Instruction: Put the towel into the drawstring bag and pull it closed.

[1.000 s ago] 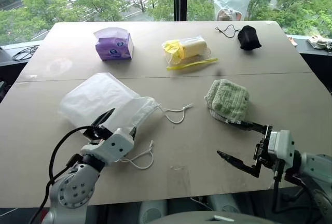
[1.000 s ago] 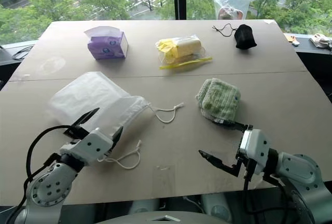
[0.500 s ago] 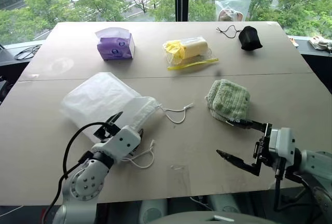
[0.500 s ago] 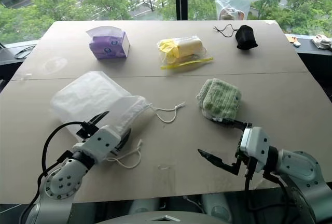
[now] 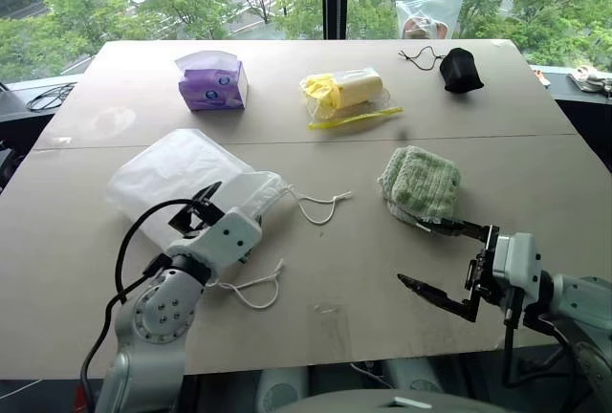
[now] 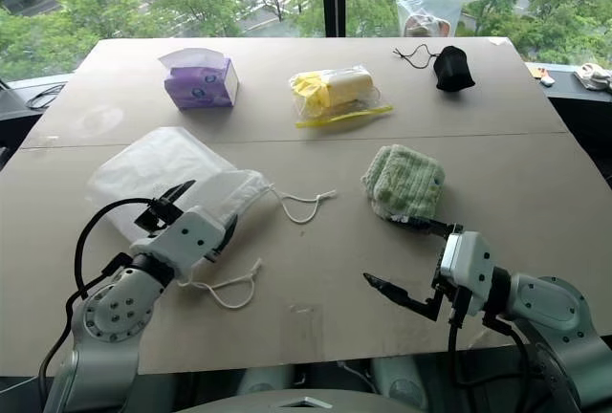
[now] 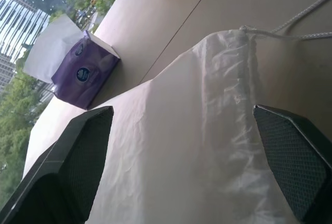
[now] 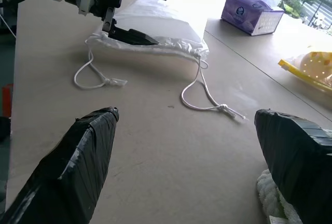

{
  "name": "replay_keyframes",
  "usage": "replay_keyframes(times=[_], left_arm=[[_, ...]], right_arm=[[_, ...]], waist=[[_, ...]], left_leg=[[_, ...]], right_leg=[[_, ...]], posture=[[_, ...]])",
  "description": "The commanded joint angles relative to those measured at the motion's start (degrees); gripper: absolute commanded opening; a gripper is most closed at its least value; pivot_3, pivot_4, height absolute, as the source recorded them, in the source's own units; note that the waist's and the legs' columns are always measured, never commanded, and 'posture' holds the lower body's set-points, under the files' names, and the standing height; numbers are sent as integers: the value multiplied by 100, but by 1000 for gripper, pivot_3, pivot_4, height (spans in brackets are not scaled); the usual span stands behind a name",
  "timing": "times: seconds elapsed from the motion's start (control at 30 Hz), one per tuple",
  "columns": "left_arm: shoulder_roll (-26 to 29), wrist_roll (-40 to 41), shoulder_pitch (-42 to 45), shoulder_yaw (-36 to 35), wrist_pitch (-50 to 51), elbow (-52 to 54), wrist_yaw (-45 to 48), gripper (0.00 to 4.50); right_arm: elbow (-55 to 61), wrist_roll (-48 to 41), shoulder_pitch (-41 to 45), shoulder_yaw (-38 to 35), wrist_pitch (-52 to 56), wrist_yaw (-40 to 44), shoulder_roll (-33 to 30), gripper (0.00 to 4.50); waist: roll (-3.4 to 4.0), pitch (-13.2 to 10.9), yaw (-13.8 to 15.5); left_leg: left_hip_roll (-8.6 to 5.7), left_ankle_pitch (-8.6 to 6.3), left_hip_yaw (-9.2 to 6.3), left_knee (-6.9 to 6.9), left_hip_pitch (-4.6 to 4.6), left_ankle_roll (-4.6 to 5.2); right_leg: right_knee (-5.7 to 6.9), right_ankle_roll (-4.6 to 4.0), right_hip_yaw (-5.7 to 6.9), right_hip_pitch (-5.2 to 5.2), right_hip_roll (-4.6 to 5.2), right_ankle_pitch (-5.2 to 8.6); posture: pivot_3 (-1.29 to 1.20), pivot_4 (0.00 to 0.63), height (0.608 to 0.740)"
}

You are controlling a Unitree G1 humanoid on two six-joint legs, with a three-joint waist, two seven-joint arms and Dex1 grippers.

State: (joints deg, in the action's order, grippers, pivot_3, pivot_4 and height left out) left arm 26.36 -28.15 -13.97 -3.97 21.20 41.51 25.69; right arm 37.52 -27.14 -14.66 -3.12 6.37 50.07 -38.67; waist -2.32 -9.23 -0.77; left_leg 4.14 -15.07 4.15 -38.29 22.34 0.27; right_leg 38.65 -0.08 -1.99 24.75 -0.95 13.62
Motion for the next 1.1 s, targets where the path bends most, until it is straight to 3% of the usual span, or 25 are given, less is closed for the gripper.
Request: replay_keyframes(times=[0.03,0.9,1.0,1.1], left_arm=[[-17,-74,-140,-67,-22,137,-112,4465],[51,-292,-197,-132,-562,-832,-976,4465],[57,-473,-44,19,-495,-1171,-1068,3453],[-6,-435,106,93,-485,-1353,-1071,2040]], right_arm=[[161,-22,-10,-42,-49,-24,24,4500],[60,0,18,-51,-66,0,21,4500],[42,12,71,-28,-42,-27,29,4500],[83,-18,133,-25,32,-55,5,4500]], waist=[[0,0,-1],[0,0,2],[0,0,3],[-1,0,0]], left_leg=[[0,0,1,0,0,0],[0,0,14,1,-28,0],[-1,0,14,1,-31,0],[0,0,16,1,-32,0]], right_leg=[[0,0,0,0,0,0],[17,-1,-15,-10,1,1],[18,-1,-15,-14,1,1],[18,-1,-15,-16,1,1]], posture=[[0,150,740],[0,150,740],[0,150,740],[0,150,740]])
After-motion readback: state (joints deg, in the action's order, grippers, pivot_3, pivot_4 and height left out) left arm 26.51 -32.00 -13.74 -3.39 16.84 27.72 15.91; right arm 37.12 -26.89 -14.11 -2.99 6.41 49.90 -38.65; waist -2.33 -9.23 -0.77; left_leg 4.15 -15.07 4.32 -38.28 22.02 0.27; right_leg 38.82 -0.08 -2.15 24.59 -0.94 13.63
